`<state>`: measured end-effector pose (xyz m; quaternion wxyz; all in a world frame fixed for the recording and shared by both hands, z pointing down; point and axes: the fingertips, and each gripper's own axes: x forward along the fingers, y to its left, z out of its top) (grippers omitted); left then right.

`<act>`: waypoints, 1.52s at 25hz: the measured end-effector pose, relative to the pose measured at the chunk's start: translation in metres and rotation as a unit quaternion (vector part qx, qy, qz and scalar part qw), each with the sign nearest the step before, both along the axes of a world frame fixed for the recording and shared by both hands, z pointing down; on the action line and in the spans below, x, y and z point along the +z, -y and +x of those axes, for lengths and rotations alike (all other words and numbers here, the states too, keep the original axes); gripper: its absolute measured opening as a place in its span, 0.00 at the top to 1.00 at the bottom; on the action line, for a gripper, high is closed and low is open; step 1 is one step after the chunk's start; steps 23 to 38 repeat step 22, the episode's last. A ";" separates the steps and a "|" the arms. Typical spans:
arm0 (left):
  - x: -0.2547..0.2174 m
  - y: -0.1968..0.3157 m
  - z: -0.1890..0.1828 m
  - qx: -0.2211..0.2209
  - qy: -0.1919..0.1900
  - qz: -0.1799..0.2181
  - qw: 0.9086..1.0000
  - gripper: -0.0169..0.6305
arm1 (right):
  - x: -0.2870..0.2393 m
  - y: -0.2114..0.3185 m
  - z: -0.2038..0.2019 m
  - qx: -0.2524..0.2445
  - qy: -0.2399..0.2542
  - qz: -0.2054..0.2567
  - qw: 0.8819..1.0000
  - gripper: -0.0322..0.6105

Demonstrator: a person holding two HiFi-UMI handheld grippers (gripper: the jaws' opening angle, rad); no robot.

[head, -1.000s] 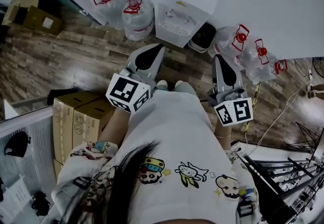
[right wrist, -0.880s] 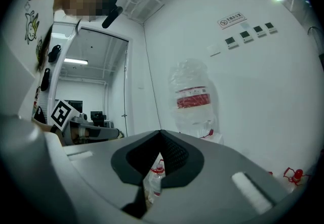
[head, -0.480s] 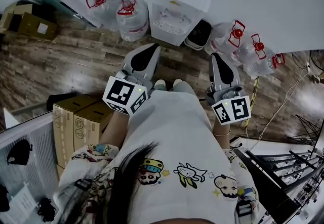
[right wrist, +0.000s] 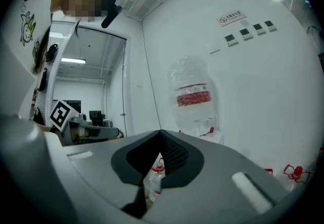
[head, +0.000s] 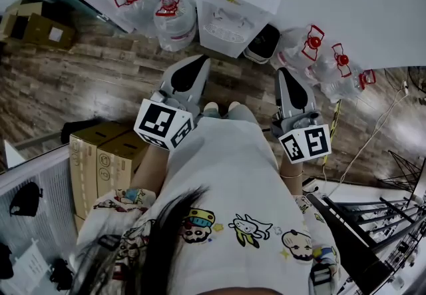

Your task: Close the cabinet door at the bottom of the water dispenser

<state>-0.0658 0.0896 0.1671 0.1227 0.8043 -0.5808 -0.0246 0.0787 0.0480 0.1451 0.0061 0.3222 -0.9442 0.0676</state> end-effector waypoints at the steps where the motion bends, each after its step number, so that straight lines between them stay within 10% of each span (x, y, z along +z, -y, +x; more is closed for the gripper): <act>1: 0.000 0.000 -0.001 -0.001 0.000 -0.001 1.000 0.97 | 0.000 0.000 0.000 0.001 0.000 -0.001 1.000 0.94; 38: -0.001 0.003 -0.012 -0.001 -0.004 0.005 1.000 0.97 | 0.000 0.001 -0.010 0.001 0.004 -0.002 1.000 0.94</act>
